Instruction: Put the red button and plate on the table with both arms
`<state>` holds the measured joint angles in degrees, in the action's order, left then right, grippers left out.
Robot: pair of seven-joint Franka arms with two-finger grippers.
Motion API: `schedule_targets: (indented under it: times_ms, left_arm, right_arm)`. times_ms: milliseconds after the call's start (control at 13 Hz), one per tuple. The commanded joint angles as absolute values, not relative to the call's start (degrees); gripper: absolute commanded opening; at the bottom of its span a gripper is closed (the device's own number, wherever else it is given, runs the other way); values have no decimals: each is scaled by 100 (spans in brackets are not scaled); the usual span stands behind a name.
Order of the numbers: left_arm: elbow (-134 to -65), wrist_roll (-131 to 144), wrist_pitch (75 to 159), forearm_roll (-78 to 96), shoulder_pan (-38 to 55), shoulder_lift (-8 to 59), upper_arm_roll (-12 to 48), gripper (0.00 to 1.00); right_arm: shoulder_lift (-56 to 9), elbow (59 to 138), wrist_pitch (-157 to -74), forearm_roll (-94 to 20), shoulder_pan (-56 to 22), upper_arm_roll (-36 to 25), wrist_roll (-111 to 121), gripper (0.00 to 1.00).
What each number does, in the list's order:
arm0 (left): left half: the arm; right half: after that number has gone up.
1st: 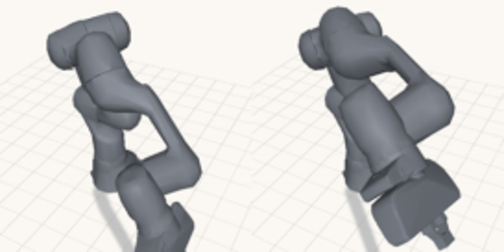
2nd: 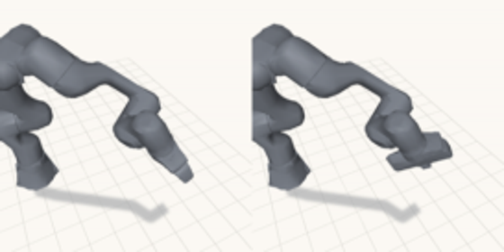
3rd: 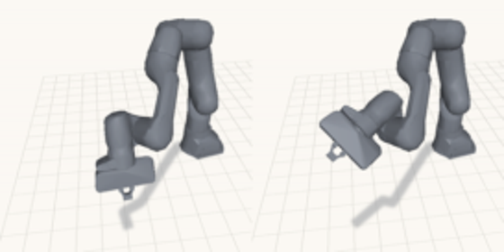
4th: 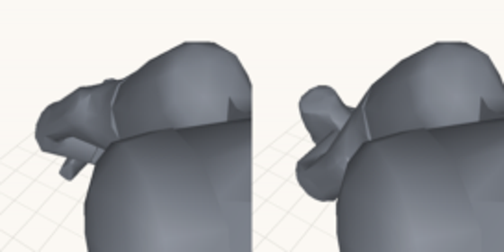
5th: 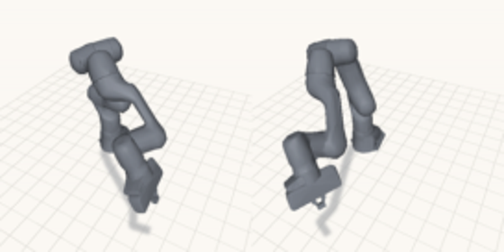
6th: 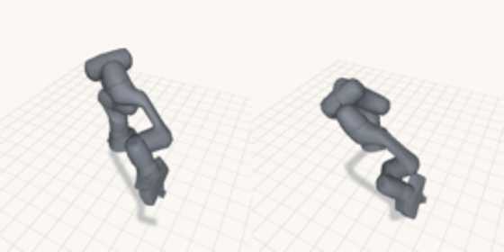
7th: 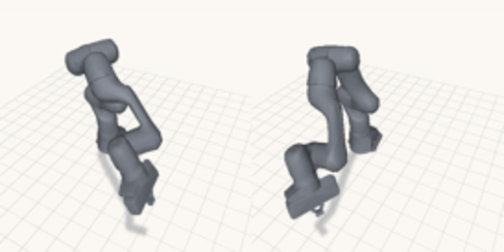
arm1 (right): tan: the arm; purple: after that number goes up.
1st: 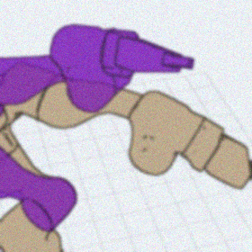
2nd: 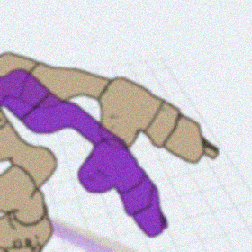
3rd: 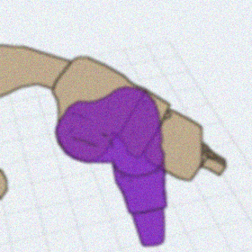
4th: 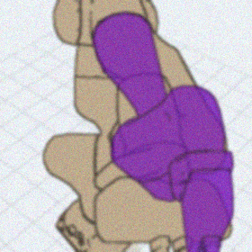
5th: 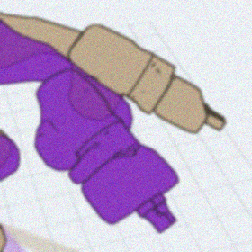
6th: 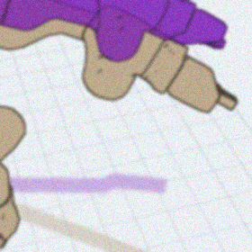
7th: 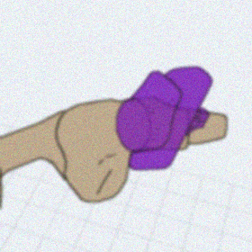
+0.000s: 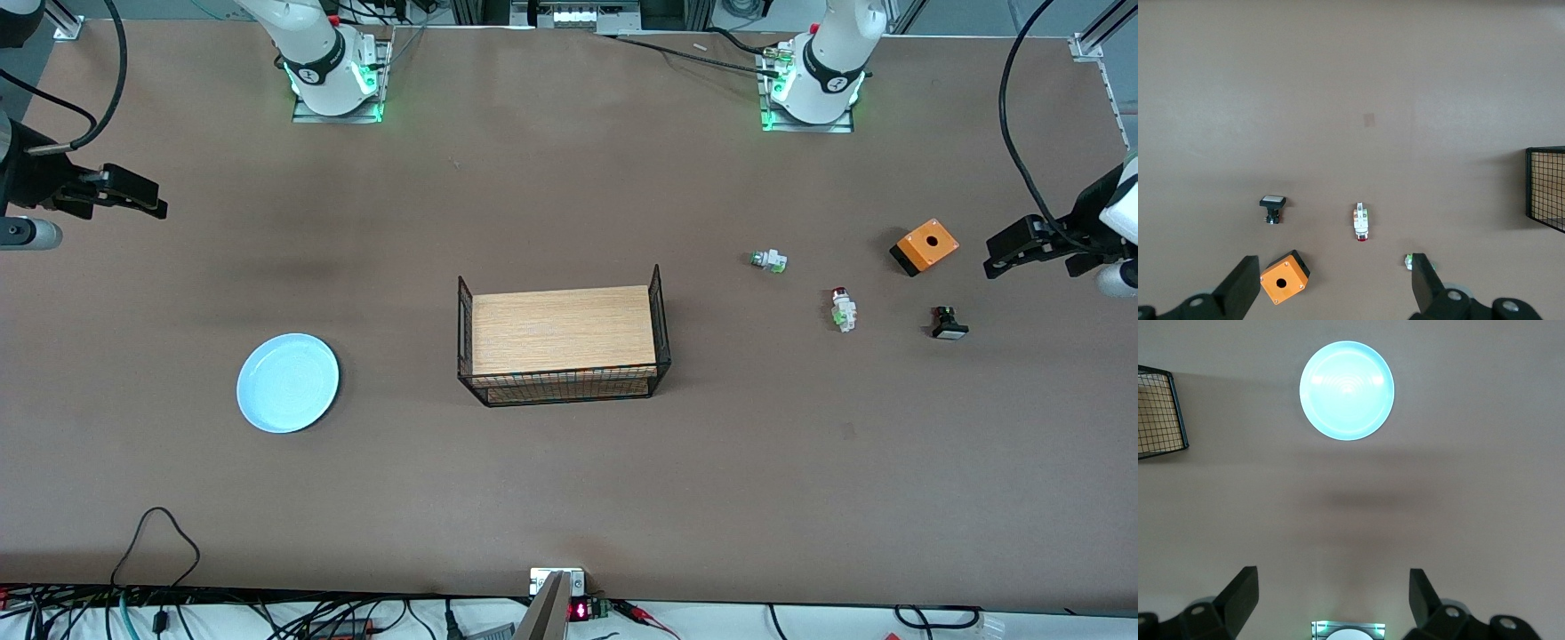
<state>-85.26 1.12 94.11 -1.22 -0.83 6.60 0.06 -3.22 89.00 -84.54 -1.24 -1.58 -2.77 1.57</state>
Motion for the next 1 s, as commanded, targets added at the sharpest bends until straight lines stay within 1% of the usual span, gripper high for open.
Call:
schedule_targets:
  times_ms: [0, 308, 538, 692, 923]
  left_arm:
    - [-8666, 114, 9483, -35, -88, 527, 0, 100]
    - [-8666, 105, 9483, -35, -88, 527, 0, 100]
    - [-8666, 105, 9483, -35, -88, 519, 0, 100]
    - [-8666, 114, 9457, -35, -88, 519, 0, 100]
    - [-8666, 114, 9431, -35, -79, 519, 9, 100]
  right_arm:
    - [-281, 8746, -8455, -158, -62, -228, 167, 100]
    - [-281, 8604, -8473, -150, -53, -246, 150, 100]
    - [-273, 8596, -8228, -141, -62, -246, 176, 100]
    - [-246, 8587, -7885, -149, -27, -281, 176, 100]
    - [-220, 8587, -7849, -132, 17, -360, 185, 100]
